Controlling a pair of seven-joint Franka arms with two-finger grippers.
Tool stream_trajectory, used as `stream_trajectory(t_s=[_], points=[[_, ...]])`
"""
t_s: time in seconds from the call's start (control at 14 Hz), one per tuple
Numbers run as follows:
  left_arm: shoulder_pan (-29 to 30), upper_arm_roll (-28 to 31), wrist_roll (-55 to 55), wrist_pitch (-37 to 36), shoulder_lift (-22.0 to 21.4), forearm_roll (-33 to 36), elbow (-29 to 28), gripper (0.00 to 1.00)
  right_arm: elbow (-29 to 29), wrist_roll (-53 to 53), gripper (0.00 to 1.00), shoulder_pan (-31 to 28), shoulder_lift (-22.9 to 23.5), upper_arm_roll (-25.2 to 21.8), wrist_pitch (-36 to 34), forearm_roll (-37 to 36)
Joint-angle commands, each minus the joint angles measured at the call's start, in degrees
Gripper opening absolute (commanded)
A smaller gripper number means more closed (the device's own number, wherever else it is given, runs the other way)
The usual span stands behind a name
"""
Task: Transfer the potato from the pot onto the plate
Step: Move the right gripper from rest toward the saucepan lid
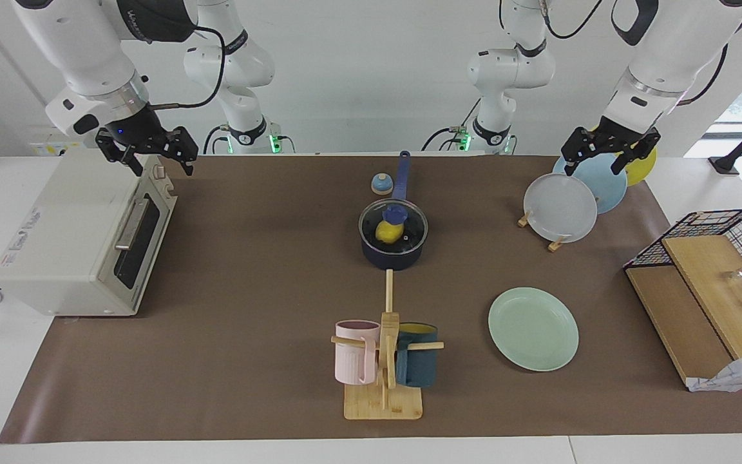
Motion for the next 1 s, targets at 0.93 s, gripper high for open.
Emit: stream_trajectory(t_s=[0.93], points=[[-0.4,0.7,0.1,0.4,-1.4,-0.6,-1.4,1.0,12.6,4.1,1.0,5.9,7.8,1.5,-2.1,0.9]])
